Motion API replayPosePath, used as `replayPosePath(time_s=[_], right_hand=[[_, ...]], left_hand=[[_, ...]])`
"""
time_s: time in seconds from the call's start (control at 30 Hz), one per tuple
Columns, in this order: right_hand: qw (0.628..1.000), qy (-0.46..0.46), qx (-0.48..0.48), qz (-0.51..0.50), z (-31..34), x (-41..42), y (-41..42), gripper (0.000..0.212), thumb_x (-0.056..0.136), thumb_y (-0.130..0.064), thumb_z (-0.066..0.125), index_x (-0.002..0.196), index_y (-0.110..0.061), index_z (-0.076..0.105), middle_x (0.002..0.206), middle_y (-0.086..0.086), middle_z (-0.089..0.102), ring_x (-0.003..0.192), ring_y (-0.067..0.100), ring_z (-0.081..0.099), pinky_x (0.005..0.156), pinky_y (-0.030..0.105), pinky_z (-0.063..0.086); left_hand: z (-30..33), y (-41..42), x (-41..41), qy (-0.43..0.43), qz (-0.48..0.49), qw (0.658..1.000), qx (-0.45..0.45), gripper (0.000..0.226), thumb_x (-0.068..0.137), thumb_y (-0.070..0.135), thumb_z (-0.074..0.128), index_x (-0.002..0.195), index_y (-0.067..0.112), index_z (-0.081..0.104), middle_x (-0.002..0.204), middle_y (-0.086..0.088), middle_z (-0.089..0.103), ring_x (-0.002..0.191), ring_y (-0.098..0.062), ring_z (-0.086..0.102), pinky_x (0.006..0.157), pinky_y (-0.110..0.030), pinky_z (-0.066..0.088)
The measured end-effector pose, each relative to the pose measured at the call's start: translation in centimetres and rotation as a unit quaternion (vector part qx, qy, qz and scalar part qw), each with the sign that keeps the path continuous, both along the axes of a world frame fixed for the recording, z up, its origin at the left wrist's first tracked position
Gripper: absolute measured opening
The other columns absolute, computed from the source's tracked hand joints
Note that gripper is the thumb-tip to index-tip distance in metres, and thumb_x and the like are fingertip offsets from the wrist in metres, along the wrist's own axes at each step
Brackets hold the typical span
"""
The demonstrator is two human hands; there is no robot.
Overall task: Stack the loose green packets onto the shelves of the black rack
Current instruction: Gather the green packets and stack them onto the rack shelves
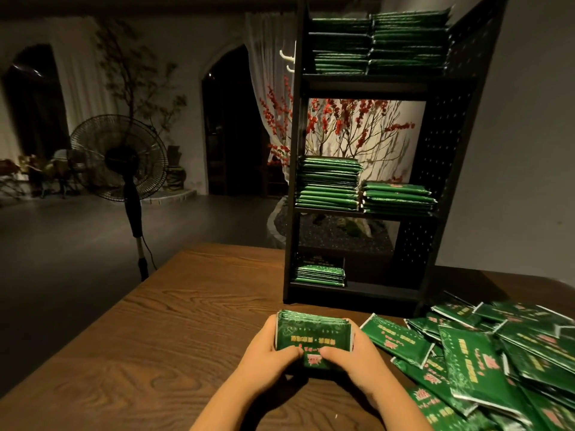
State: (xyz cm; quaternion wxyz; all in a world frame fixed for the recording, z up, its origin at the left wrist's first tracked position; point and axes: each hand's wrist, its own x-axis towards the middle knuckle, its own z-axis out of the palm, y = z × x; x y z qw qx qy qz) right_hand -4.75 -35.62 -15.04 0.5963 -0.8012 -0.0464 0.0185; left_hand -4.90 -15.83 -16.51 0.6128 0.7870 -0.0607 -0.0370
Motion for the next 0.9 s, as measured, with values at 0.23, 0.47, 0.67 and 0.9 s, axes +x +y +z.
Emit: replayPosePath(time_s=[0.23, 0.47, 0.67, 0.9], right_hand=[[0.987, -0.017, 0.158, 0.023, 3.9, -0.2, -0.7, 0.056, 0.063, -0.017, 0.078, 0.116, -0.014, 0.059, 0.106, 0.009, 0.074, 0.099, 0.026, 0.07, 0.089, 0.044, 0.055], [0.897, -0.002, 0.441, 0.01, 9.9, 0.4, -2.5, 0.061, 0.094, -0.054, 0.037, 0.11, -0.007, 0.073, 0.108, 0.019, 0.072, 0.099, 0.034, 0.07, 0.087, 0.047, 0.051], [0.855, -0.055, 0.516, -0.002, 13.2, 2.7, -3.9, 0.032, 0.052, -0.018, 0.081, 0.082, -0.008, 0.076, 0.081, 0.014, 0.074, 0.066, 0.024, 0.072, 0.056, 0.031, 0.06], [0.972, -0.127, 0.133, -0.148, 15.8, 5.5, -5.2, 0.047, 0.097, -0.008, 0.057, 0.141, -0.007, 0.041, 0.145, 0.015, 0.045, 0.135, 0.032, 0.041, 0.099, 0.021, 0.035]], left_hand=[[3.8, -1.7, 0.7, -0.088, -0.002, 0.995, -0.056, 0.059, 0.075, 0.032, 0.076, 0.128, 0.028, 0.052, 0.119, 0.005, 0.07, 0.113, -0.018, 0.065, 0.098, -0.046, 0.051], [10.5, -4.3, 1.6, -0.141, -0.022, 0.981, -0.131, 0.049, 0.077, 0.03, 0.077, 0.122, 0.028, 0.056, 0.119, 0.001, 0.069, 0.109, -0.018, 0.068, 0.09, -0.042, 0.056], [16.4, -7.3, 1.5, -0.175, -0.05, 0.973, -0.144, 0.051, 0.076, 0.029, 0.075, 0.122, 0.027, 0.053, 0.117, 0.001, 0.069, 0.105, -0.017, 0.068, 0.081, -0.039, 0.059], [21.3, -10.5, 1.1, -0.19, -0.072, 0.967, -0.157, 0.032, 0.089, 0.011, 0.069, 0.115, 0.021, 0.053, 0.109, 0.002, 0.069, 0.095, -0.013, 0.068, 0.066, -0.026, 0.058]])
